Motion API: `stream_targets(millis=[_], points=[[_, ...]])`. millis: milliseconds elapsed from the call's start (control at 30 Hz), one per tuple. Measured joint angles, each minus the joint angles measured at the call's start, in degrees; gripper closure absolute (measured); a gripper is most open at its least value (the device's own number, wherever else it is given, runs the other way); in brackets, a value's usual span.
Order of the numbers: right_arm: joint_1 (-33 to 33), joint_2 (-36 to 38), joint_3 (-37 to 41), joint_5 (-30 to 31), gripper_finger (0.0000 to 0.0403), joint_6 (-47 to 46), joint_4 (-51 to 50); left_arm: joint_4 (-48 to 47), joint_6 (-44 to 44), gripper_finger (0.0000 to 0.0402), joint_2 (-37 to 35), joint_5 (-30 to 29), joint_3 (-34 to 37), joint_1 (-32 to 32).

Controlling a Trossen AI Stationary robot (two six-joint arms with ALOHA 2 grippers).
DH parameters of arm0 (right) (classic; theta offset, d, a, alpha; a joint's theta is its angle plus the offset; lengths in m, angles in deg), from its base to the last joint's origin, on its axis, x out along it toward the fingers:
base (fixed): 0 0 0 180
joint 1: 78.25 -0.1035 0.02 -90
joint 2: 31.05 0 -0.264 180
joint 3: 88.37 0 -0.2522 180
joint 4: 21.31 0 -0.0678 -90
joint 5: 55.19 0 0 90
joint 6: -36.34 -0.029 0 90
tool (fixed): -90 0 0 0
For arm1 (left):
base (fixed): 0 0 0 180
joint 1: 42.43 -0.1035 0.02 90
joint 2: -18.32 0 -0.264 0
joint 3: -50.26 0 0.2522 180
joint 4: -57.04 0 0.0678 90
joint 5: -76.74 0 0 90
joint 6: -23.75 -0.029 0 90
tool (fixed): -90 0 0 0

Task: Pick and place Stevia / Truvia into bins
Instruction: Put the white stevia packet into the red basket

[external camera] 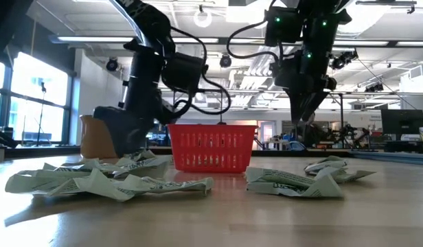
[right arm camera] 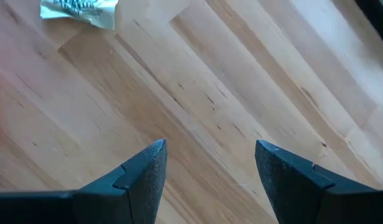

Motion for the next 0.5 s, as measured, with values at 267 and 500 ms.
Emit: stream_targets(millis=[267,500], points=[[2.4,0.0,0.0,-3.4,0.0166,-0.2,0.2,0.9,-5.3,0.0131,0.0,-0.8,0.0,-2.2],[2.6,0.0,0.0,-3.9,0.0166,-0.2,0.4,2.7,-9.4,0.0170,0.0,7.1,0.0,-6.9]])
